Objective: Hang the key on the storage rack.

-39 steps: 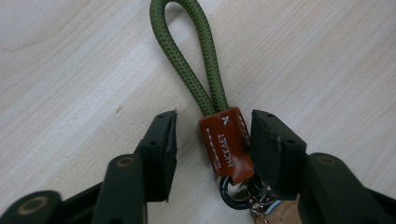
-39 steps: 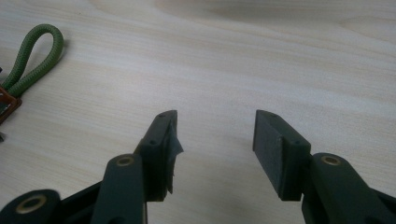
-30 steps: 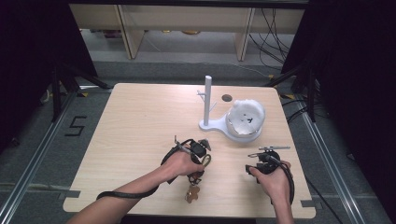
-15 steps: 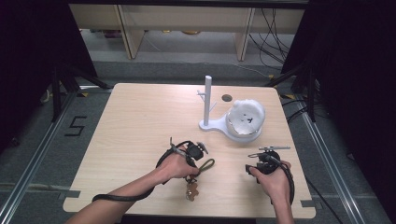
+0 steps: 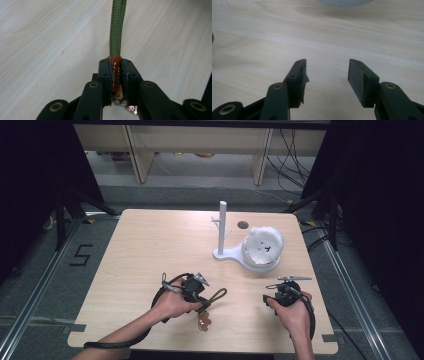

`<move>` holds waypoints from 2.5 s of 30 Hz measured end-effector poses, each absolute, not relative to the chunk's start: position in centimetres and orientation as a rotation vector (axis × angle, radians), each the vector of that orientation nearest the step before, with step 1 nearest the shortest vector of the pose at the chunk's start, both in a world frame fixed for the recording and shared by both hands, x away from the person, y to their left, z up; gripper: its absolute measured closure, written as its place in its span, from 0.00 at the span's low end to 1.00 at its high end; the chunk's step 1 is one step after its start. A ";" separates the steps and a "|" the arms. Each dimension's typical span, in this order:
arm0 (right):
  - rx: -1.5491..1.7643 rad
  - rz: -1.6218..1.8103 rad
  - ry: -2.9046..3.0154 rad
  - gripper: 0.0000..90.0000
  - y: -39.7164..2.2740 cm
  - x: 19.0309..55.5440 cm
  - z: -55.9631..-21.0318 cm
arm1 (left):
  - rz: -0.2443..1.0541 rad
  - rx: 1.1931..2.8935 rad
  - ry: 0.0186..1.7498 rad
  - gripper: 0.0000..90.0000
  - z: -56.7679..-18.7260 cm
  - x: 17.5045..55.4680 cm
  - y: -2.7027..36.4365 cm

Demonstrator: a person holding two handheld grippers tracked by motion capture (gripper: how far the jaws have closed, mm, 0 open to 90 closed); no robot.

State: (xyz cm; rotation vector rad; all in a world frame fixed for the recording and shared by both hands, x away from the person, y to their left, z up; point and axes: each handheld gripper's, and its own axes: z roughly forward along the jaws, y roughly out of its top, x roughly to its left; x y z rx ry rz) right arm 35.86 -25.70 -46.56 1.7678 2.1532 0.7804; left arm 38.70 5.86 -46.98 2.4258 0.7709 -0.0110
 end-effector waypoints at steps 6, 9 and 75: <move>1.750 0.783 2.145 0.55 -25.7 35.9 -46.6 | 0.037 2.338 0.748 0.88 -46.8 38.0 7.5; 1.744 0.797 2.144 0.55 -25.6 35.9 -46.6 | 0.052 2.269 0.765 0.88 -46.6 37.8 8.1; 1.638 0.934 2.049 0.56 -24.8 35.8 -46.1 | 0.344 1.778 0.778 0.88 -41.6 40.3 13.9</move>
